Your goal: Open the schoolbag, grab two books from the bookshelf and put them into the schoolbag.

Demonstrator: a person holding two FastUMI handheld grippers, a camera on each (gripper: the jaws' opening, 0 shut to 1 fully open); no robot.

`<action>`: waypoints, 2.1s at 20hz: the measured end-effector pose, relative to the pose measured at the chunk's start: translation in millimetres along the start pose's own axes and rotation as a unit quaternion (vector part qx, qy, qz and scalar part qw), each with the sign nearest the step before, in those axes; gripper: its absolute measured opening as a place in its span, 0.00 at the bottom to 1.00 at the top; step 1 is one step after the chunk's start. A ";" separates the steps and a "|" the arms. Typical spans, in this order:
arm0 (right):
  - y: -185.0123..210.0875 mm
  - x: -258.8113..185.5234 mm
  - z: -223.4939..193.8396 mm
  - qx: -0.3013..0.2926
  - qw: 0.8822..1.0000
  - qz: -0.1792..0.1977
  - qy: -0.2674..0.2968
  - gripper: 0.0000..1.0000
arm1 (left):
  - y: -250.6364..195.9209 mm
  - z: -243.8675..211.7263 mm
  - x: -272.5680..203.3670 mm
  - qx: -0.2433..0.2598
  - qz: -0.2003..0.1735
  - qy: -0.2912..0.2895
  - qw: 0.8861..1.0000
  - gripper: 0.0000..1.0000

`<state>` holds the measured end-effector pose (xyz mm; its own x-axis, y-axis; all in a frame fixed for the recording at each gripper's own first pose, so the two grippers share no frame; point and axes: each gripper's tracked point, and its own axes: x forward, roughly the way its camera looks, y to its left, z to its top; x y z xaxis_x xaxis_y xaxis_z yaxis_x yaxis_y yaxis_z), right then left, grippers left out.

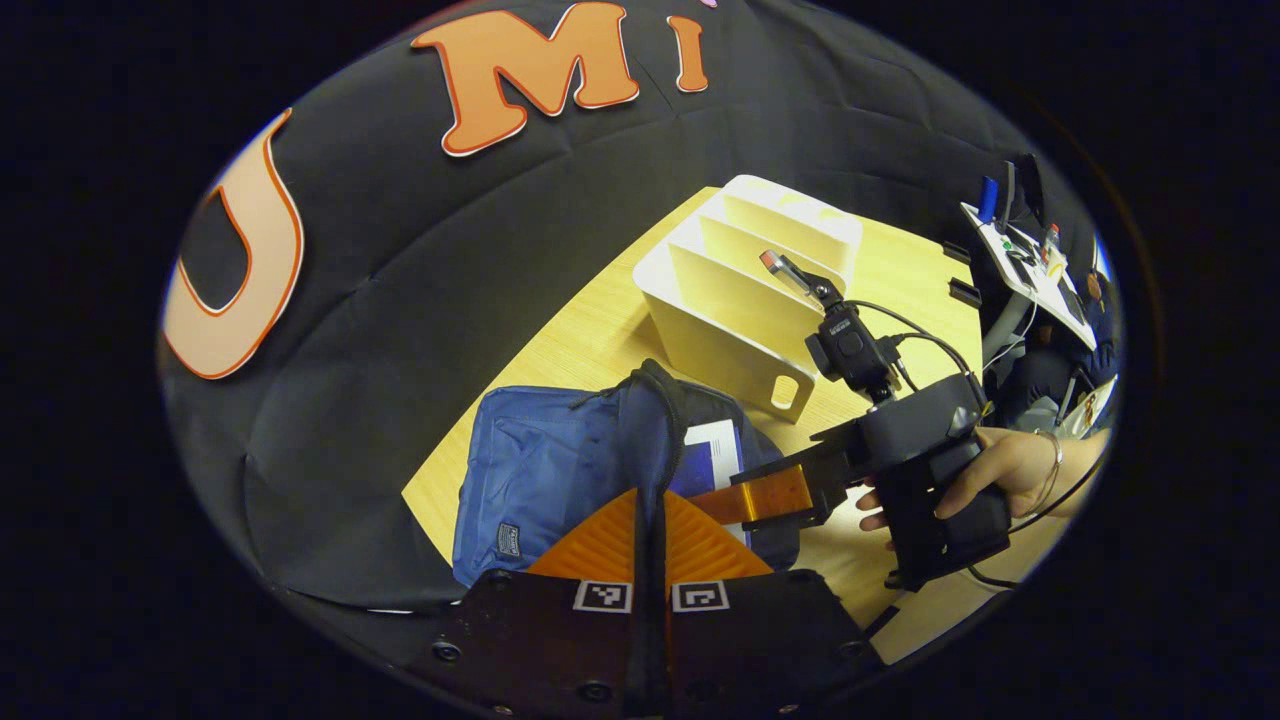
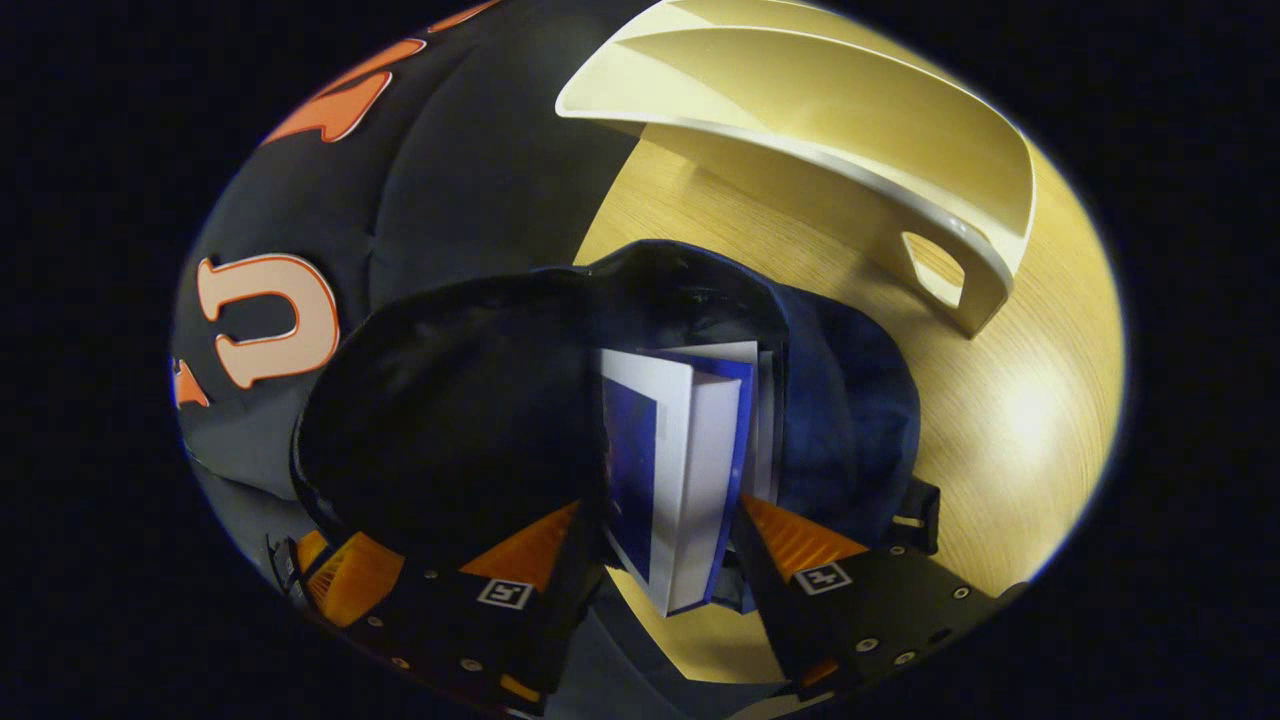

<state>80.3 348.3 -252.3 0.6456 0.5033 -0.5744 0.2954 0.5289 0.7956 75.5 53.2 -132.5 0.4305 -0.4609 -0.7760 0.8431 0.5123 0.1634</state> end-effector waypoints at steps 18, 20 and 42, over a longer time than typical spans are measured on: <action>-120.0 -133.3 82.5 -0.033 0.996 -0.078 -0.040 0.97 | -46.0 -29.3 27.5 -0.064 -0.005 0.030 0.998 0.07; -138.3 -146.1 84.1 -0.051 0.994 -0.089 -0.025 0.97 | -66.0 -33.9 37.8 -0.100 -0.015 0.041 0.994 0.17; -117.6 -350.0 227.6 -0.343 0.921 -0.077 -0.168 0.97 | -136.6 117.2 29.3 -0.303 0.175 -0.170 0.921 0.97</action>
<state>-20.1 -45.6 -100.9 0.8484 0.2080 -0.4868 -0.0386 0.9415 0.3349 10.8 -115.2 -106.1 0.8045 -0.3380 -0.4884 0.3426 0.9358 -0.0832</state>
